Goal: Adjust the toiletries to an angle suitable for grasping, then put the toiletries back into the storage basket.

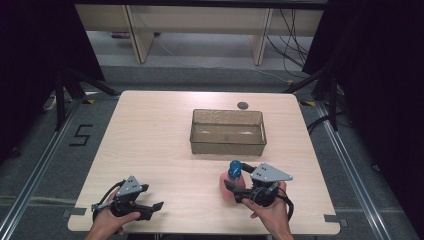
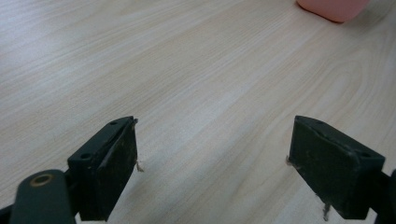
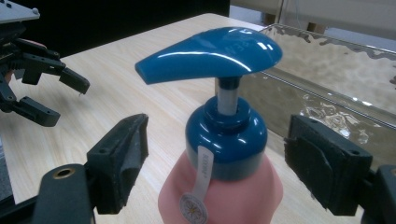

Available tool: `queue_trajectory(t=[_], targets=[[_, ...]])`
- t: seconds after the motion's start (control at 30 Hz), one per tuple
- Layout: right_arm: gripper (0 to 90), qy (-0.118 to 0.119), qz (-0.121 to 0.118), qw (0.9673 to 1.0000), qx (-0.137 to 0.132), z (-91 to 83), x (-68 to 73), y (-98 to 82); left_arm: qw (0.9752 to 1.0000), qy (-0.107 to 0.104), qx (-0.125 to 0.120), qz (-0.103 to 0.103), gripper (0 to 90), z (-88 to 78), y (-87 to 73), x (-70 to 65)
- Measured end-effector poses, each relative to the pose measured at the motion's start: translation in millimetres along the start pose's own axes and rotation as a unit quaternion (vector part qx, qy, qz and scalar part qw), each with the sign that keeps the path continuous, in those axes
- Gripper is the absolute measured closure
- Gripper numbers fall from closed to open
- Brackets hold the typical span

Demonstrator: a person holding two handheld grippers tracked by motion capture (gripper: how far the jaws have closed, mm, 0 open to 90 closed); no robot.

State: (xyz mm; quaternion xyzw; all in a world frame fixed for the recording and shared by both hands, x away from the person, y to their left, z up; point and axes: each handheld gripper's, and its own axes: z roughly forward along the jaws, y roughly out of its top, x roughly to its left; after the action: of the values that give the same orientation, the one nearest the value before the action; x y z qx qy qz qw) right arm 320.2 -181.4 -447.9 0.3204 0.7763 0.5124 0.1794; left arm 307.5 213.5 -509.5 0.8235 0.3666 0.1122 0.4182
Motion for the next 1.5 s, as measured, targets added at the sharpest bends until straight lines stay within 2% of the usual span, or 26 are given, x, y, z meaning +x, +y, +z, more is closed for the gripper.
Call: queue_trajectory(t=[0.13, 0.17, 0.23, 0.27, 0.3, 0.4, 0.43, 0.5, 0.63, 0.67, 0.7, 0.77, 0.8, 0.93, 1.0, 1.03, 1.07, 1.1, 1.13, 1.23, 1.27, 1.37, 1.4, 1.43, 1.47, 1.5], targets=[[27.2, -0.012, -0.017, 0.9998, 0.001, 2.1, -2.5, 0.3, 1.0, -0.001, -0.002, -0.004, 14.8, 1.0, -0.1, 0.4], [28.6, -0.009, -0.004, 0.9999, 0.003, 3.2, -1.6, 0.0, 1.0, -0.001, -0.003, -0.004, 14.8, 1.1, -0.2, 0.3], [28.7, -0.014, -0.002, 0.9999, 0.006, 3.1, -1.3, 0.0, 1.0, 0.0, -0.004, -0.004, 14.8, 1.1, -0.4, -0.1], [30.0, -0.005, -0.011, 0.9999, 0.0, 4.8, -3.6, 0.1, 1.0, -0.001, -0.004, -0.004, 14.8, 1.0, -0.4, -0.3], [31.2, -0.001, -0.005, 1.0, 0.002, 5.5, -3.3, 0.0, 1.0, -0.001, -0.003, -0.004, 14.8, 0.9, -0.5, -0.3], [33.6, -0.012, -0.013, 0.9999, 0.001, 5.4, -5.3, -0.1, 1.0, 0.0, 0.001, 0.0, 14.8, -0.2, -0.6, -0.3], [35.1, -0.009, 0.005, 0.9999, 0.01, 5.0, -3.4, -0.5, 1.0, -0.001, 0.001, 0.001, 14.8, -0.3, -0.5, -0.3], [36.4, -0.012, -0.003, 0.9999, 0.008, 5.8, -5.4, -0.3, 0.9999, -0.003, -0.008, -0.007, 14.8, 0.9, -0.6, -1.9], [38.6, -0.014, -0.008, 0.9999, 0.003, 7.3, -7.2, -0.3, 0.9999, -0.003, -0.007, -0.006, 14.8, 0.9, -0.5, -1.8], [39.4, -0.012, 0.014, 0.9998, 0.005, 8.0, -4.7, -1.3, 1.0, -0.003, -0.007, -0.006, 14.8, 0.8, -0.6, -1.8], [40.2, -0.004, 0.009, 0.9999, 0.006, 8.8, -7.0, -1.1, 0.9999, -0.004, -0.007, -0.007, 14.8, 0.8, -0.8, -2.1], [41.8, -0.01, 0.013, 0.9998, 0.008, 8.8, -6.5, -1.2, 0.9999, -0.007, -0.008, -0.01, 14.8, 0.9, -0.7, -2.7], [43.3, -0.01, -0.001, 0.9999, 0.004, 10.3, -8.2, -1.3, 0.9999, -0.007, -0.008, -0.009, 14.8, 0.8, -0.6, -2.8], [46.8, -0.006, 0.012, 0.9999, 0.005, 11.8, -6.8, -1.5, 1.0, -0.009, -0.002, -0.001, 14.8, 0.1, 0.0, -1.7], [47.5, -0.011, 0.001, 0.9999, 0.004, 11.1, -7.4, -1.0, 1.0, -0.01, 0.0, 0.0, 14.8, 0.0, -0.1, -1.8], [48.0, -0.006, 0.014, 0.9998, 0.012, 10.6, -5.1, -1.1, 0.9999, -0.01, -0.006, -0.006, 14.8, 0.6, -0.4, -2.8], [48.7, -0.001, 0.007, 1.0, 0.006, 12.1, -5.2, -0.9, 0.9999, -0.01, -0.007, -0.006, 14.8, 0.7, -0.6, -3.0], [49.5, -0.01, -0.004, 0.9999, 0.008, 10.6, -5.3, -0.1, 1.0, -0.005, 0.004, 0.006, 14.8, -0.7, -0.2, -1.1], [50.3, -0.01, 0.002, 0.9999, 0.008, 11.2, -3.1, 0.3, 0.9999, -0.007, 0.007, 0.008, 14.8, -1.5, 0.0, -0.8], [52.6, -0.028, -0.027, 0.9992, 0.004, 11.2, -0.9, 2.8, 0.9999, -0.005, 0.006, 0.008, 14.8, -1.1, 0.1, -0.9], [52.9, -0.027, -0.029, 0.9992, 0.009, 10.5, 0.4, 3.4, 0.9999, -0.012, -0.008, -0.005, 14.8, 0.3, -0.5, -3.4], [53.0, -0.031, -0.023, 0.9992, 0.009, 10.5, 1.7, 3.8, 0.9999, -0.01, -0.012, -0.005, 14.8, -0.1, 0.3, -3.5], [53.1, -0.031, -0.025, 0.9992, 0.008, 10.7, 1.2, 4.1, 0.9999, -0.009, -0.005, 0.003, 14.8, -1.0, 0.8, -2.0], [53.1, -0.027, -0.013, 0.9995, 0.007, 10.7, 2.1, 4.0, 0.9999, -0.005, 0.001, 0.009, 14.8, -1.1, 0.7, -0.9], [53.1, -0.025, -0.013, 0.9996, 0.005, 10.7, 1.8, 4.4, 0.9999, -0.009, -0.008, -0.003, 14.8, 0.2, 0.3, -3.1], [53.1, -0.027, -0.011, 0.9996, 0.0, 11.0, 2.3, 4.5, 0.9999, -0.012, -0.01, 0.0, 14.8, 1.0, 0.1, -3.1]])
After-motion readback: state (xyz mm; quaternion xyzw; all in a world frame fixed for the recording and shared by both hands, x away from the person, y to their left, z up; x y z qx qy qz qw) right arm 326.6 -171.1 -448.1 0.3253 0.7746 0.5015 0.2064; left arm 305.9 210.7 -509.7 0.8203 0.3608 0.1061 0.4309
